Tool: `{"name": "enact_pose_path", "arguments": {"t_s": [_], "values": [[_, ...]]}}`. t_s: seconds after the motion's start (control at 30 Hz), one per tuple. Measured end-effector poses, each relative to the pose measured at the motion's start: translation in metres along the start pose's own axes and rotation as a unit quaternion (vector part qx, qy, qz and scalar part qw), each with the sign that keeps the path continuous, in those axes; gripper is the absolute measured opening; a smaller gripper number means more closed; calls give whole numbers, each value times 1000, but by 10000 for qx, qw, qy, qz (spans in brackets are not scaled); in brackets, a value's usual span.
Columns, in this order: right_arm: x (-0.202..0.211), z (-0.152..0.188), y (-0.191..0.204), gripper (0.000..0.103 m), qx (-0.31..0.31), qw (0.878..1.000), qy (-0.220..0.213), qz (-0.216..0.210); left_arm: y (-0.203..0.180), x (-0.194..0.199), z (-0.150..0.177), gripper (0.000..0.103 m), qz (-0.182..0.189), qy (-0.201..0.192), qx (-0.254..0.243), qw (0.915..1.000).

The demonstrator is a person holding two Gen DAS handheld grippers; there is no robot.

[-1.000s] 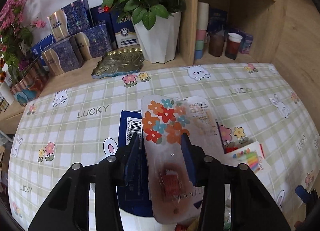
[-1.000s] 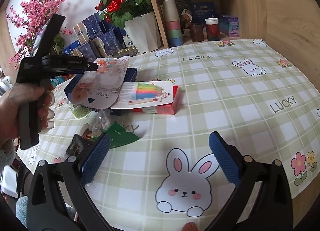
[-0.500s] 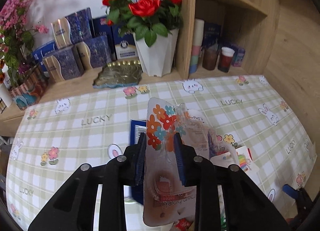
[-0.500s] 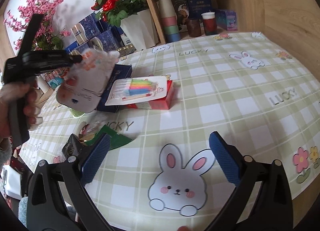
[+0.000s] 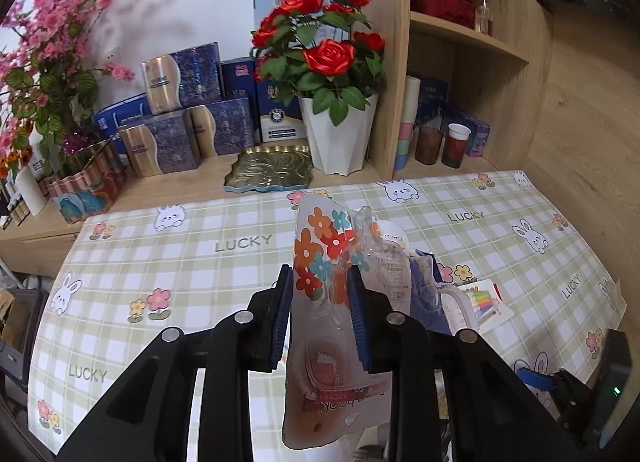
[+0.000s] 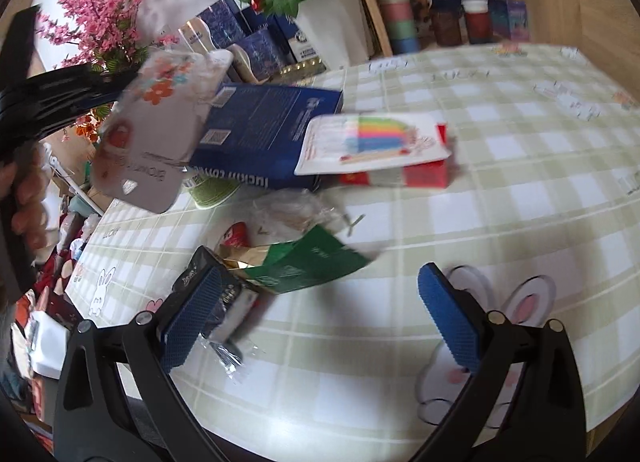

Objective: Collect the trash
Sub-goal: 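Grasp the green packet with the right tool while the left tool holds the floral bag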

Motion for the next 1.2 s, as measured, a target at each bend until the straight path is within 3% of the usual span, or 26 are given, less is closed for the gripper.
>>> {"name": "enact_pose_path", "arguments": {"t_s": [0.13,0.2,0.27,0.4,0.47,0.8,1.2], "values": [[-13,-5,-7,97,-703,9972,-153,-191,12,9,3,27,-56,-103,-62,9999],[-18,-6,-9,83,-897,9954,-170,-276,16,13,5,27,-86,-145,-91,9998],[-21,-9,-7,78,-989,9945,-212,-278,21,17,7,27,-90,-168,-100,9998],[-20,-10,-5,37,-1008,9946,-211,-161,27,24,13,27,-103,-203,-102,9997],[-13,-11,-5,24,-929,9949,-338,-177,30,26,16,27,-81,-193,-66,9998],[24,-27,-6,17,-556,9945,-859,233,41,38,24,27,-68,-170,134,9997],[68,-30,23,17,-177,9923,-1216,152,55,73,37,27,-66,-285,215,9993]]}}
Point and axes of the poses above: each gripper's, at about its wrist camera, not at the fingertips, and x roughly against the way its jaws point, y to its left, z to its underside, the point moved 4 cm from there along -x, roughly the way its jaws point, and after that the axes turned 15 degrees about -z, right-handed, at the moved point
